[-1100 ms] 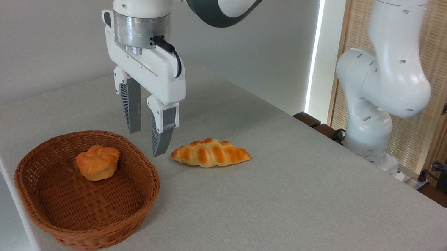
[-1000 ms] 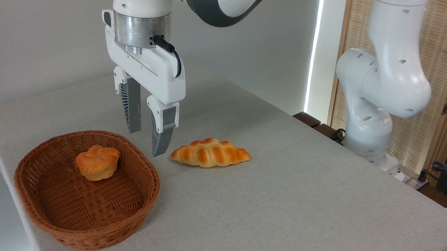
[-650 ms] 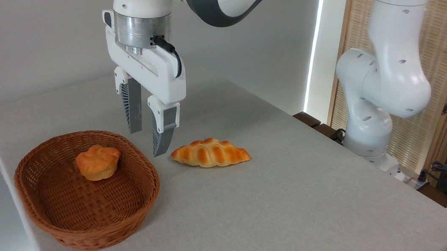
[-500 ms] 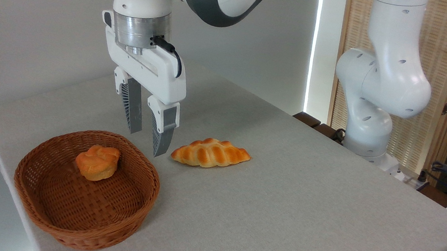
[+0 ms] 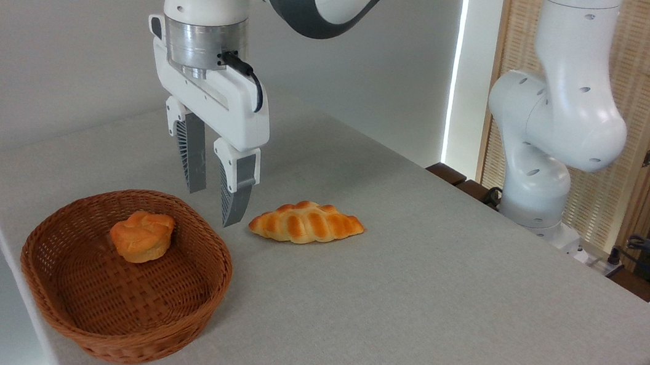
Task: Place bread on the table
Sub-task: 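Move the open gripper over the basket and lower it around the roll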
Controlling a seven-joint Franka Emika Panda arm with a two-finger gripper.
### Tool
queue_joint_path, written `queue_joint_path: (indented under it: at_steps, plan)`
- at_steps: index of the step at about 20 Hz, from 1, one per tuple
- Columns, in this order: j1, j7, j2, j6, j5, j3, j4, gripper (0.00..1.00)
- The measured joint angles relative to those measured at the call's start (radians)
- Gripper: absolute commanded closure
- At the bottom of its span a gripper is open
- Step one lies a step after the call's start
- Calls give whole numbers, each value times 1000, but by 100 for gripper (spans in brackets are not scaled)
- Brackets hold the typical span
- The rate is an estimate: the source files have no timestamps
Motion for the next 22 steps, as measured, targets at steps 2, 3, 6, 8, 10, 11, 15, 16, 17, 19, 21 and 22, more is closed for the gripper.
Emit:
queue_joint_path:
  at_steps: [2, 3, 6, 8, 10, 11, 15, 16, 17, 19, 21, 22]
  plan:
    - [-2, 0, 1, 0, 0, -2, 0, 0]
    - [-5, 0, 3, 0, 0, -3, 0, 0]
    - [-10, 0, 26, 23, -4, -17, 0, 0]
    - [-12, 0, 55, 74, -18, -39, 0, 0]
    - [-14, -1, 83, 122, -54, -52, 0, 0]
    - [-14, -1, 93, 142, -75, -54, -1, 0]
    - [-14, -46, 126, 222, -138, -61, 0, 0]
    - [-14, -62, 134, 240, -140, -69, 0, 0]
    - [-15, -73, 143, 260, -140, -77, 0, 0]
    - [-16, -89, 167, 305, -141, -98, 0, 0]
    - [-18, -99, 187, 326, -141, -112, 0, 0]
    - [-18, -99, 194, 330, -141, -116, 0, 0]
